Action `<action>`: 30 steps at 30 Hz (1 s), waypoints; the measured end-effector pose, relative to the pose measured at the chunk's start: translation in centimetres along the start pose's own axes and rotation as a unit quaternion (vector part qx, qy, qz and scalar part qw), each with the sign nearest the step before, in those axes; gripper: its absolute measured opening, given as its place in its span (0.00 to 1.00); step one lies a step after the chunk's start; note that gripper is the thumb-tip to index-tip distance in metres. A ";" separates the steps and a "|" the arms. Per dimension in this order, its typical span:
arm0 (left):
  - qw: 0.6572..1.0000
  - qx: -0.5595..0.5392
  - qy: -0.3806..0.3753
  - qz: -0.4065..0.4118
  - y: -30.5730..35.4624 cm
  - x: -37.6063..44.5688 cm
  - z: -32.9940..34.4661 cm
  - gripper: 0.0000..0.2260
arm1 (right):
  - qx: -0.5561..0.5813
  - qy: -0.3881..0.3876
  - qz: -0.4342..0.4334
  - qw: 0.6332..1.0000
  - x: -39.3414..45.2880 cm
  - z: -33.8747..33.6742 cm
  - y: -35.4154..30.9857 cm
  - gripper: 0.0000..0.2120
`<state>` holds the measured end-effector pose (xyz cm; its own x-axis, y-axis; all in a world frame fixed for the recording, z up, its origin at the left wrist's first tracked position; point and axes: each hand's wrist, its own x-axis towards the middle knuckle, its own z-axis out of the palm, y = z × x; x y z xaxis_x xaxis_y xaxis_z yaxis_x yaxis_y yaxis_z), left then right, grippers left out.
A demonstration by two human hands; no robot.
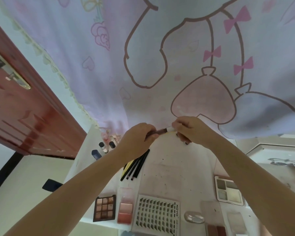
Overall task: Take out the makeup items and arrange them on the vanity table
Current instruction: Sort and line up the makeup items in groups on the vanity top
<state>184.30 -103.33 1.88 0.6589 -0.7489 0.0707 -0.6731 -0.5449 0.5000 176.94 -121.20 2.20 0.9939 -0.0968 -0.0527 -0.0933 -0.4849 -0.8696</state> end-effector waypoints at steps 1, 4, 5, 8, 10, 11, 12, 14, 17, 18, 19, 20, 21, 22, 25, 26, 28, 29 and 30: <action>1.000 0.002 -0.006 -0.010 -0.4 -0.1 0.2 0.07 | 0.010 -0.009 -0.019 1.000 0.1 0.1 0.2 0.12; 0.998 0.001 -0.021 -0.051 -1.6 -0.5 0.8 0.08 | 0.066 -0.054 -0.027 0.996 0.5 0.6 1.0 0.16; 0.998 0.002 -0.023 -0.062 -2.0 -0.6 1.2 0.08 | 0.073 -0.067 -0.009 0.995 0.7 1.0 1.4 0.16; 0.997 0.008 -0.024 -0.075 -3.0 -0.8 2.3 0.09 | 0.061 -0.060 0.057 0.995 1.4 2.6 2.0 0.04; 0.997 0.004 -0.028 -0.071 -3.5 -0.8 3.1 0.10 | 0.021 -0.047 0.070 0.996 1.7 3.3 2.7 0.10; 0.997 0.002 -0.030 -0.072 -3.8 -0.8 3.4 0.10 | 0.026 -0.042 0.068 0.996 1.8 3.6 3.1 0.10; 0.996 -0.001 -0.031 -0.078 -4.1 -0.7 3.8 0.10 | 0.047 -0.040 0.063 0.996 1.9 3.7 3.5 0.08; 0.993 -0.011 -0.038 -0.110 -4.9 -0.6 4.7 0.10 | 0.068 -0.062 0.058 0.994 1.8 3.6 4.7 0.11; 0.982 0.006 -0.067 -0.174 -6.4 -0.8 6.7 0.11 | 0.026 -0.057 0.111 0.992 1.5 3.5 6.8 0.21; 0.977 0.016 -0.077 -0.198 -7.0 -0.9 7.5 0.11 | 0.027 -0.033 0.136 0.990 1.4 3.4 7.5 0.19; 0.971 0.030 -0.088 -0.219 -7.4 -1.1 8.3 0.11 | 0.031 -0.013 0.163 0.986 1.3 3.3 8.3 0.16; 0.966 0.049 -0.098 -0.234 -7.9 -1.2 8.9 0.12 | 0.033 0.003 0.187 0.982 1.2 3.2 9.0 0.15; 0.961 0.066 -0.107 -0.247 -8.2 -1.3 9.7 0.12 | 0.021 0.009 0.208 0.978 1.0 3.0 10.0 0.14; 0.956 0.086 -0.112 -0.256 -8.5 -1.3 10.2 0.12 | -0.001 0.018 0.224 0.975 0.7 2.8 10.8 0.13; 0.946 0.117 -0.111 -0.280 -9.3 -1.4 11.6 0.12 | -0.121 0.032 0.269 0.955 0.2 2.3 13.2 0.14; 0.945 0.120 -0.110 -0.285 -9.5 -1.4 11.9 0.11 | -0.158 0.037 0.284 0.945 0.2 2.2 13.9 0.14; 0.944 0.124 -0.112 -0.283 -9.9 -1.4 12.5 0.10 | -0.214 0.045 0.304 0.927 0.4 2.3 15.1 0.15; 0.945 0.125 -0.109 -0.281 -10.1 -1.4 12.8 0.10 | -0.241 0.046 0.308 0.919 0.6 2.4 15.6 0.17; 0.946 0.125 -0.102 -0.280 -10.3 -1.5 12.9 0.10 | -0.267 0.045 0.311 0.911 0.9 2.5 16.0 0.18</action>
<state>185.91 -101.51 -14.50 0.8741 -0.3600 -0.3261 -0.3135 -0.9309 0.1872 176.52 -126.83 -12.97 0.7327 -0.5563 -0.3919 -0.6757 -0.6634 -0.3215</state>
